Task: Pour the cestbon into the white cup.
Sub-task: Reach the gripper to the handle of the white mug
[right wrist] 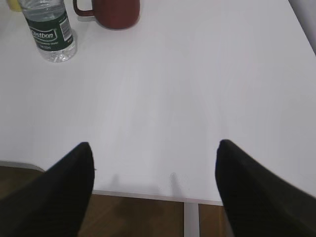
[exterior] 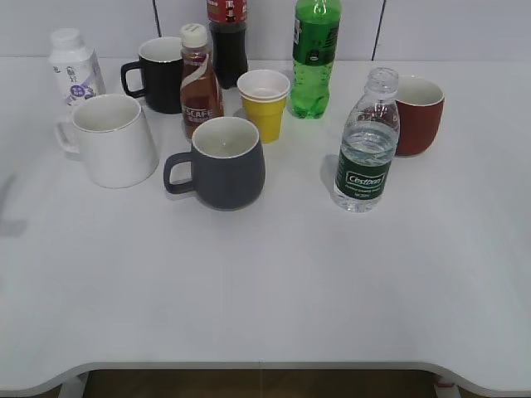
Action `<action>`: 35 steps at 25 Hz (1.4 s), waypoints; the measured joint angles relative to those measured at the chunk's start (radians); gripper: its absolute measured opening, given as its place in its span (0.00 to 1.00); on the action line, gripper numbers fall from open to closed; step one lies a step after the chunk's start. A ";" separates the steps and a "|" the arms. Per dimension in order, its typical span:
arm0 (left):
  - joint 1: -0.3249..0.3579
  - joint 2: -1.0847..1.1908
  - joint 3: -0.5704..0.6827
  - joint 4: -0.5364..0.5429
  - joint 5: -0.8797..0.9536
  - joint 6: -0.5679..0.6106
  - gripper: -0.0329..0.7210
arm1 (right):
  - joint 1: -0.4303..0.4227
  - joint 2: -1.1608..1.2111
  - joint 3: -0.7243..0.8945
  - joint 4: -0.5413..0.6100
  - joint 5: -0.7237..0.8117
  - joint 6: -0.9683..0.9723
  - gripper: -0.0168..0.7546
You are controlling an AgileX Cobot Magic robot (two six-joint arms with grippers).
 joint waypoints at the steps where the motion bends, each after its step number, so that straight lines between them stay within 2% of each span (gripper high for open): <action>1: 0.000 0.081 0.000 0.007 -0.085 0.000 0.37 | 0.000 0.000 0.000 0.000 0.000 0.000 0.77; 4: 0.000 0.305 0.000 0.023 -0.284 0.000 0.38 | 0.000 0.000 0.000 0.001 0.000 0.000 0.77; 10: 0.026 0.659 0.000 0.027 -0.528 0.000 0.39 | 0.000 0.000 0.000 0.001 0.000 0.000 0.77; 14: 0.056 0.826 -0.005 0.065 -0.667 0.000 0.47 | 0.000 0.000 0.000 0.001 0.000 0.000 0.77; 19: 0.065 0.903 -0.066 0.152 -0.680 0.045 0.55 | 0.000 0.000 0.000 0.001 0.000 0.000 0.77; 25: 0.067 0.904 -0.189 0.172 -0.585 0.054 0.55 | 0.000 0.000 0.000 0.001 0.000 0.000 0.77; 29: 0.069 0.911 -0.253 0.225 -0.504 0.055 0.55 | 0.000 0.000 0.000 0.001 0.000 0.000 0.77; 35: 0.069 0.973 -0.337 0.256 -0.488 0.056 0.52 | 0.000 0.000 0.000 0.001 0.000 0.000 0.77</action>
